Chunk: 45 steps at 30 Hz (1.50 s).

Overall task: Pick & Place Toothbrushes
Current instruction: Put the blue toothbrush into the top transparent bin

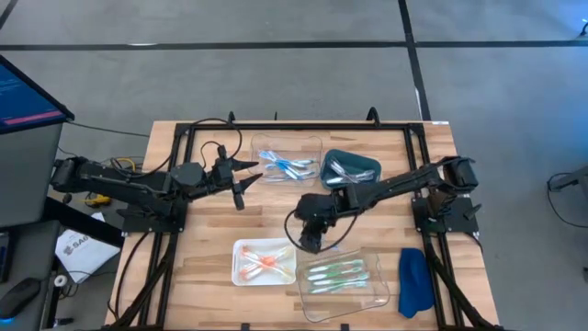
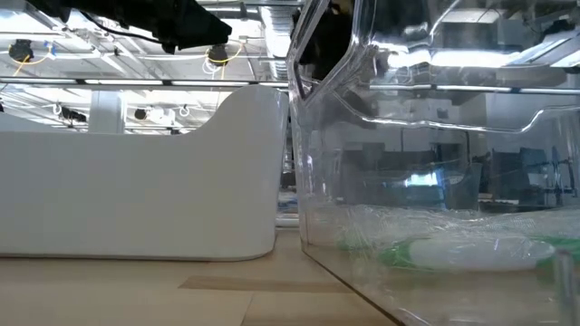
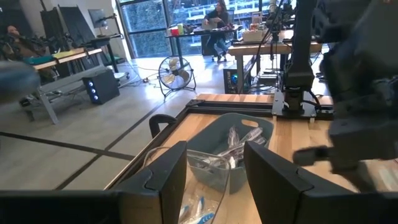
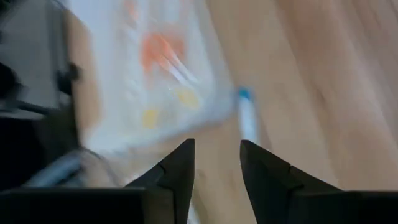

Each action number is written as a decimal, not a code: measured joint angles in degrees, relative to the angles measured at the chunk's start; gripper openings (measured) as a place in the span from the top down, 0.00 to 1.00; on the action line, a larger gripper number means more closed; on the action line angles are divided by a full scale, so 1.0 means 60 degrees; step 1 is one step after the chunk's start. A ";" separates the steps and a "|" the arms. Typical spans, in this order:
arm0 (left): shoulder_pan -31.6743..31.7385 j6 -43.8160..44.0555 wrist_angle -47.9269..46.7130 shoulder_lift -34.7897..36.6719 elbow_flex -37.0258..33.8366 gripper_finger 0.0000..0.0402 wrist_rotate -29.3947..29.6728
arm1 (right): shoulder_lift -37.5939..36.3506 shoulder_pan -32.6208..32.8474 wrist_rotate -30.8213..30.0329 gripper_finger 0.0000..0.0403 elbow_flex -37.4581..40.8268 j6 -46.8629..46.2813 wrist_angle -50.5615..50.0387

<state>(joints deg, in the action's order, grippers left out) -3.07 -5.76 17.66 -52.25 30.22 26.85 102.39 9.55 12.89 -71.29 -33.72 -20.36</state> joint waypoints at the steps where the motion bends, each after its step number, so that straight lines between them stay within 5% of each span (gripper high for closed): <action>1: 0.0000 0.0000 0.0002 0.0000 0.0000 0.62 0.0000 | 0.0000 -0.0051 -0.0033 0.69 0.0000 0.0149 -0.0377; 10: 0.0000 0.0000 0.0001 0.0000 0.0000 0.62 0.0000 | 0.0002 0.0190 -0.2397 0.70 0.0000 0.0656 -0.1535; 18: 0.0004 0.0004 -0.0002 0.0000 0.0000 0.62 -0.0113 | 0.0004 0.0516 -0.2399 0.67 0.0563 0.0818 -0.1522; 32: 0.0004 0.0004 0.0085 0.0002 0.0000 0.62 -0.0310 | 0.0013 0.1064 -0.2703 0.50 0.0998 0.1045 -0.1402; 45: 0.0007 0.0033 0.0093 0.0004 0.0000 0.62 -0.0313 | 0.0789 0.1270 -0.2869 0.52 0.0904 0.0845 -0.1261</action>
<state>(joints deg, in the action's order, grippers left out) -3.03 -5.56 18.22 -52.23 30.22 24.97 107.12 17.17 -4.32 -65.86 -28.65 -27.93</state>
